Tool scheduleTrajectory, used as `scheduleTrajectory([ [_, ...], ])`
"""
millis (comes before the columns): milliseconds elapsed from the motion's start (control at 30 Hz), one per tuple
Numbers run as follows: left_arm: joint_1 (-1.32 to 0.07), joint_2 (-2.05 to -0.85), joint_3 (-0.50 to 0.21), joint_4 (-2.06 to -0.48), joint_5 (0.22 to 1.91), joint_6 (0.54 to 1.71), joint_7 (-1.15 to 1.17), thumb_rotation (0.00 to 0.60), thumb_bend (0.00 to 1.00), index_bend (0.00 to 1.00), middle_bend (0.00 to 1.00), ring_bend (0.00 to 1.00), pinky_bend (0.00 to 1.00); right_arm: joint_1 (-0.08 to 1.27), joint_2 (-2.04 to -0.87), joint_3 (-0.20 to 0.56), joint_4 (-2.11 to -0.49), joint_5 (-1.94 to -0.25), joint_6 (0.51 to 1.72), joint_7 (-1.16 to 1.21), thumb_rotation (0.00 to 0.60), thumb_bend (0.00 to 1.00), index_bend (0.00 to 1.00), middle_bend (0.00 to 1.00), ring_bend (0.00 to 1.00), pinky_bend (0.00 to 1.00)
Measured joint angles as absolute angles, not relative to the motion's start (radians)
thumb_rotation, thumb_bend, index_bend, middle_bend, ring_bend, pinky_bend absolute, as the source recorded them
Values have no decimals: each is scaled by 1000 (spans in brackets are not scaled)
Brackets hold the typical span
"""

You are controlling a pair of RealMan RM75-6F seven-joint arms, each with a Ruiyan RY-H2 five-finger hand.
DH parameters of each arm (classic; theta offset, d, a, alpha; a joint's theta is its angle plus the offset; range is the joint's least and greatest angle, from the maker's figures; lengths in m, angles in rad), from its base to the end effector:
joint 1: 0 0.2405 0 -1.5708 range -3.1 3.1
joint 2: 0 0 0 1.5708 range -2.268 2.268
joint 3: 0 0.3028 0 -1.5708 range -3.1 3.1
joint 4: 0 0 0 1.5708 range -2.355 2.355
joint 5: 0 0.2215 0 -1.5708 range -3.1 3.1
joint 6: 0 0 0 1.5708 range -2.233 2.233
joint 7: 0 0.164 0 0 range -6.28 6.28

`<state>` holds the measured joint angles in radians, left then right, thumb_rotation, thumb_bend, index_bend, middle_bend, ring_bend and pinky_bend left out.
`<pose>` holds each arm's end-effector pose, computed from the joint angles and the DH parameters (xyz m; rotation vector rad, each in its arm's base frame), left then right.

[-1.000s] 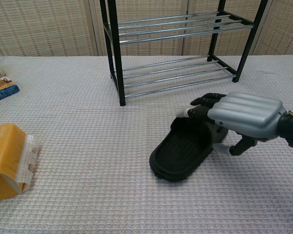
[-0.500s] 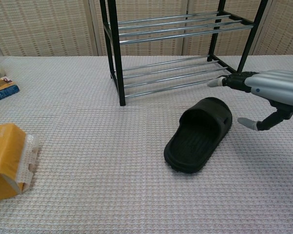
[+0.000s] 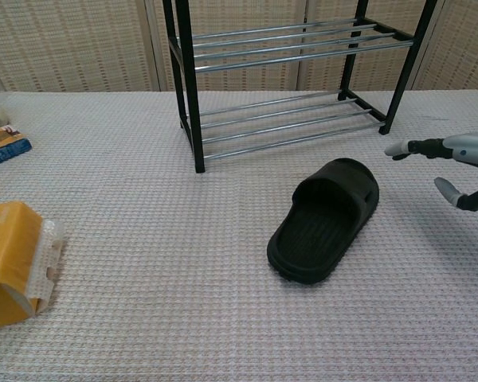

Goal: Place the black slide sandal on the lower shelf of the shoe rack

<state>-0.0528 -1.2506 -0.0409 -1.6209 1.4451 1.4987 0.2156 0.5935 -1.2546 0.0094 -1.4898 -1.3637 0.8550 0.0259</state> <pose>-0.3577 0.1909 0.1229 -1.3563 -0.8952 -0.7937 -0.2938 -0.3480 0.0421 1.9405 -1.0947 0.7086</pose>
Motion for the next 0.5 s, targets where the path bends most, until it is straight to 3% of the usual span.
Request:
scheduleTrajectory([
  [100,-52,-1251,-40,-1623,1446,1501,218,600,243,88,0,0,171,621,-1269,21,-1467,-1322,806,16,600,983,0,121,15,109],
  [500,-46,-1245,-39,-1625,1442,1507,219,600,243,88,0,0,171,690,-1393,69,-1376,-1289,741,-2,600,989,0,135,33,109],
])
